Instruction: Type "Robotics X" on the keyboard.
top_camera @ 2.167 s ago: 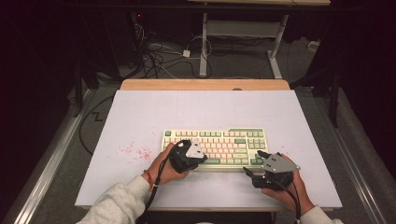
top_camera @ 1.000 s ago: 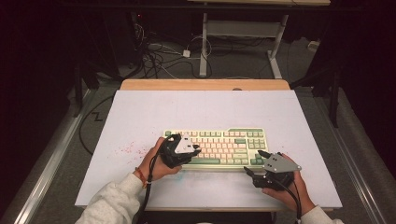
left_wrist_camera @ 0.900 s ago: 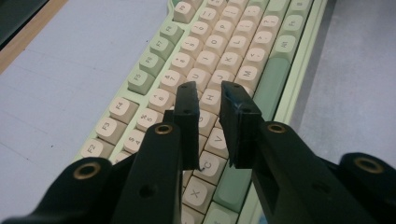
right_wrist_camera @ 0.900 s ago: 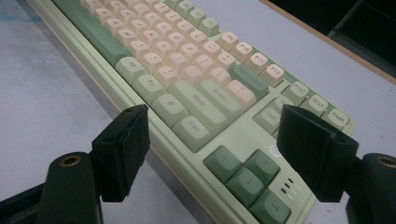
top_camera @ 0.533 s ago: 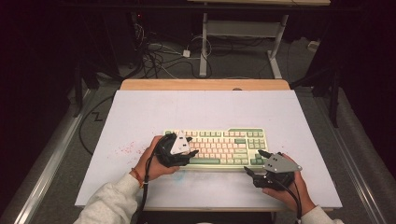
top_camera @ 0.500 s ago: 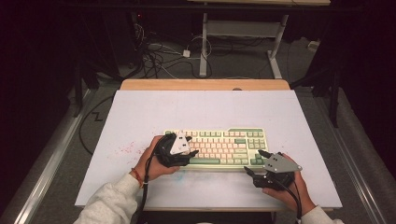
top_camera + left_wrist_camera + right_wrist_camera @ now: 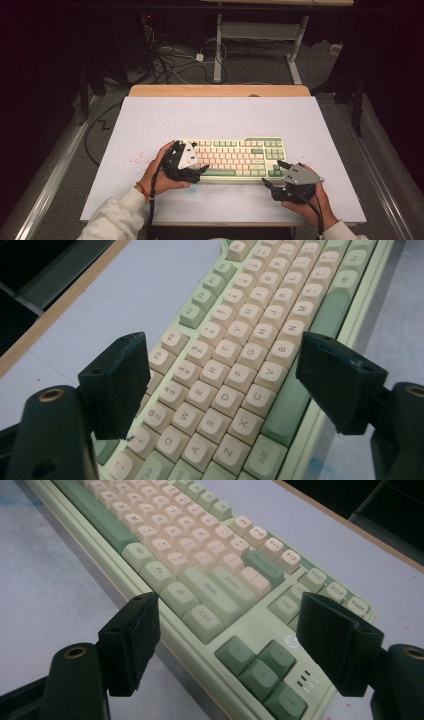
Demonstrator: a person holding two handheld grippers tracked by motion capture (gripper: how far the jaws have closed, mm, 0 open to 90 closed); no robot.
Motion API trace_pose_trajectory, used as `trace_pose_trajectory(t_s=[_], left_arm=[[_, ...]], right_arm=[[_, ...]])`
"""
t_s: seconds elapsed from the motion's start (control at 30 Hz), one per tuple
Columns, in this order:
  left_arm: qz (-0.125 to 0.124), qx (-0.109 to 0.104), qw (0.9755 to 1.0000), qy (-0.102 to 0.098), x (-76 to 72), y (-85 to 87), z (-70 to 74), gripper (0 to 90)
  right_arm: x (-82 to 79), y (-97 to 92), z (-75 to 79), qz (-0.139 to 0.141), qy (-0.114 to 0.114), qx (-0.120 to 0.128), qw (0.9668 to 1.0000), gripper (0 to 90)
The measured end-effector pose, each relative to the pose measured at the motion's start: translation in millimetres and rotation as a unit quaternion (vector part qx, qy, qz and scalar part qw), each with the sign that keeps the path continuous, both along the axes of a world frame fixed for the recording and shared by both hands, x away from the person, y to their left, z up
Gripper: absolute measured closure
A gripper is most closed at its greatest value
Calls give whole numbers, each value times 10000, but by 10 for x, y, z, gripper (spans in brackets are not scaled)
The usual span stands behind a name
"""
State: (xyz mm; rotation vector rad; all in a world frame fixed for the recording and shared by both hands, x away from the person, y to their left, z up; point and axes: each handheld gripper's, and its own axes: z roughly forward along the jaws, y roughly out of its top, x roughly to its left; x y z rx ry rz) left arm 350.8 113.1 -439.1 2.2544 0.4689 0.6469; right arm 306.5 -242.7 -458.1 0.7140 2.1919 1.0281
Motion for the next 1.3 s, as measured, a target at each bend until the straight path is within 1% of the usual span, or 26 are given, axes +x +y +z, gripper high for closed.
trace_pose_trajectory(t_s=[0.07, 0.13, 0.27, 0.47, 0.67, 0.8, 0.93, 1.03, 1.1, 1.17, 1.23, 1.3], left_arm=[[43, 104, 9999, -68, -8, 37, -17, 197], [63, 109, 9999, -56, -13, 83, -32, 197], [133, 247, 9995, -126, -36, 155, -54, 199], [249, 292, 9990, -218, -94, 263, -92, 202], [341, 317, 9988, -168, -133, 379, -160, 203], [401, 332, 9986, -136, -158, 450, -199, 202], [466, 326, 9984, -80, -183, 516, -231, 202], [499, 356, 9981, -44, -213, 560, -259, 202], [532, 334, 9980, 13, -230, 584, -283, 203], [554, 372, 9978, 26, -246, 605, -301, 202], [565, 407, 9976, 39, -259, 621, -321, 202], [571, 403, 9975, 88, -269, 640, -333, 202]], right_arm=[[-1, -2, 2, -6, 0, 8, 10000, 256], [1, -6, 4, -8, -7, 15, 10000, 256], [4, -11, 7, -18, -13, 21, 10000, 256], [7, -24, 14, -42, -20, 47, 10000, 256], [6, -26, 14, -50, -5, 34, 10000, 268], [3, -18, 8, -21, 34, 29, 10000, 297], [-7, -19, 17, 28, 47, 132, 9999, 362], [-13, -16, 28, 103, 81, 162, 9998, 464], [-9, -11, 34, 124, 136, 175, 9997, 517], [-3, -3, 39, 147, 168, 164, 9996, 589], [-3, 7, 47, 166, 187, 126, 9996, 629], [-3, 8, 59, 212, 192, 146, 9995, 689]])
